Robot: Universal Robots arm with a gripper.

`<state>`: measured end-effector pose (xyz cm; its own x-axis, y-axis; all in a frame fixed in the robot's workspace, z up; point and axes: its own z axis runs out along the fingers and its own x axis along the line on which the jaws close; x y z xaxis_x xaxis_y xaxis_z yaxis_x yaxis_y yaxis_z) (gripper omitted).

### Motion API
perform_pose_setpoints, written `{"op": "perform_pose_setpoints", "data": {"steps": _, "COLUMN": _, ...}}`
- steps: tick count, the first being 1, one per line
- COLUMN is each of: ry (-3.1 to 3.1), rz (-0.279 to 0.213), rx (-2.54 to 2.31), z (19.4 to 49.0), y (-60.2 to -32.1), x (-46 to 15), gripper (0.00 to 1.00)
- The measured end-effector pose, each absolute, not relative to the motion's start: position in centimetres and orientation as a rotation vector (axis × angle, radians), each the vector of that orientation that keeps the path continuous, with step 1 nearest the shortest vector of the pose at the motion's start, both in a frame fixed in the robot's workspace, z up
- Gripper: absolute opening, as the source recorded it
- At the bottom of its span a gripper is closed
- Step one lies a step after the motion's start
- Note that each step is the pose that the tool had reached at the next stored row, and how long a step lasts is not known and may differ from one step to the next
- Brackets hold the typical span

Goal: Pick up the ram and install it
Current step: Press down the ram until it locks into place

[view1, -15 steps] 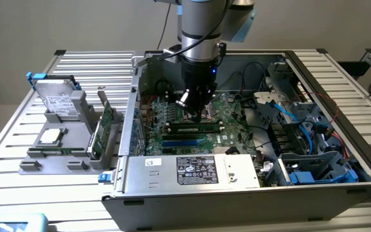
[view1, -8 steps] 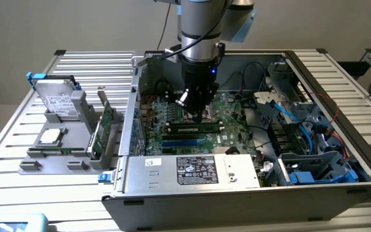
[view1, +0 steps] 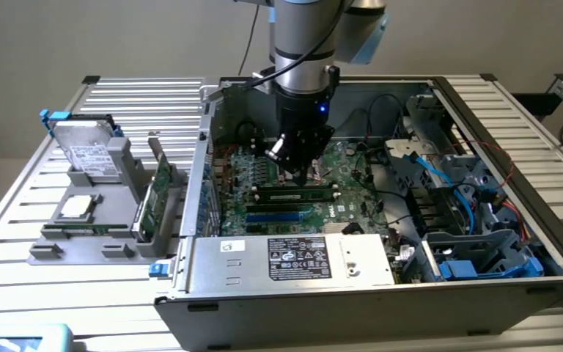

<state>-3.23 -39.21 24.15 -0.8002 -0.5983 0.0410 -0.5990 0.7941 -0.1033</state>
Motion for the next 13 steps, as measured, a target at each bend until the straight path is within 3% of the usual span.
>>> {"op": "perform_pose_setpoints", "data": {"steps": 13, "ry": -3.044, "rz": 0.098, "rx": 0.852, "z": 24.15, "y": -39.20, "x": -3.22, "gripper": 0.11}}
